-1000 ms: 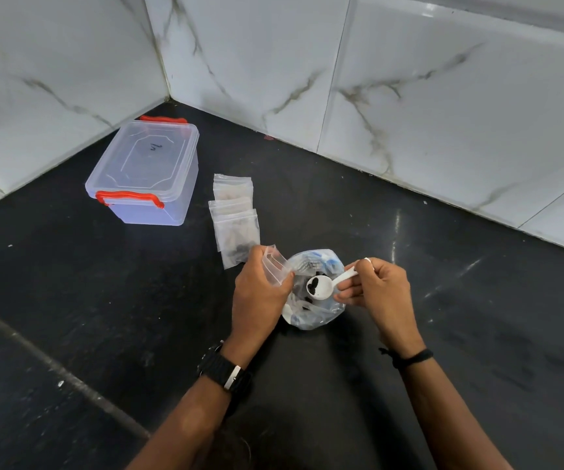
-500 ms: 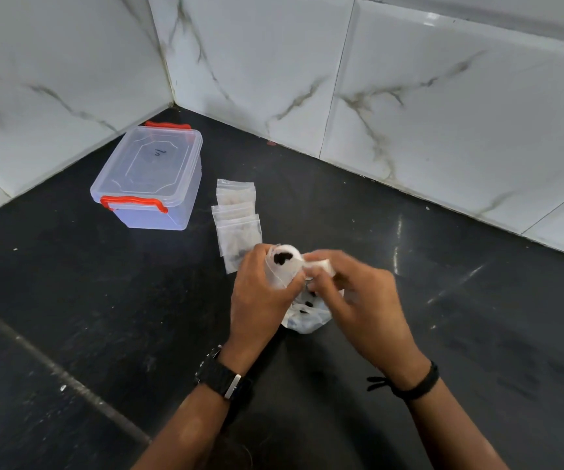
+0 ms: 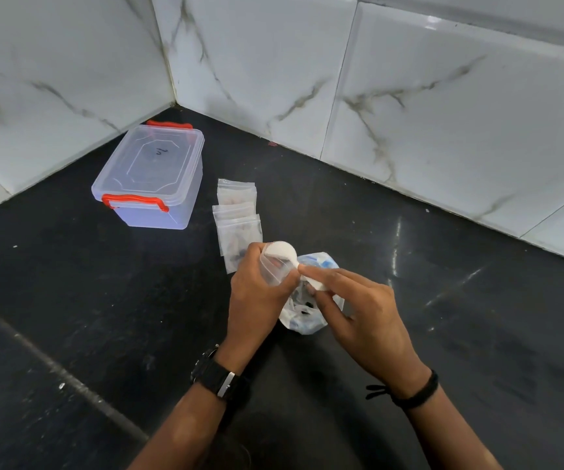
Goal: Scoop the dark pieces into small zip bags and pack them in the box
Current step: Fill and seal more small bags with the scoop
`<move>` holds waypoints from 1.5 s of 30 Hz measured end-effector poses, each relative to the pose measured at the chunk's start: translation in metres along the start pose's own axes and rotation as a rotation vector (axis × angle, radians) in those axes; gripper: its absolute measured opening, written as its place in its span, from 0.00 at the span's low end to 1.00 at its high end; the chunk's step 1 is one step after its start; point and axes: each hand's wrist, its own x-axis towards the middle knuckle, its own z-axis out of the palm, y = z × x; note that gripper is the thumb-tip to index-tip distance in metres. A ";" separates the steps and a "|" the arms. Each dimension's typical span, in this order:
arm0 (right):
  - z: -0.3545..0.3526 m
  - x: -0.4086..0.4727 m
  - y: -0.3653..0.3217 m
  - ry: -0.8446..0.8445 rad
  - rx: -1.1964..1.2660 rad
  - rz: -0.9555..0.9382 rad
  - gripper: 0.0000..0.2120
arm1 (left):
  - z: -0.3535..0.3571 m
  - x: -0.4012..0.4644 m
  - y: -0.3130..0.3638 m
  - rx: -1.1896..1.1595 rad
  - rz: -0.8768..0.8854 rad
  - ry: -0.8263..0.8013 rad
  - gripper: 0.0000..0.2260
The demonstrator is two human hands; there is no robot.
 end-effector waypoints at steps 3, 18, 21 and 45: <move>0.002 0.000 0.004 0.106 0.103 0.096 0.11 | -0.001 0.001 -0.005 0.012 0.004 0.001 0.16; -0.005 0.000 0.044 -0.346 -0.239 0.069 0.08 | -0.010 0.001 -0.017 0.228 -0.114 -0.185 0.21; 0.002 -0.002 0.044 -0.307 -0.244 0.166 0.08 | -0.006 0.002 -0.010 0.157 -0.057 -0.094 0.20; 0.029 -0.010 0.042 -0.082 -0.205 0.230 0.04 | 0.006 -0.003 -0.017 0.073 -0.240 -0.173 0.21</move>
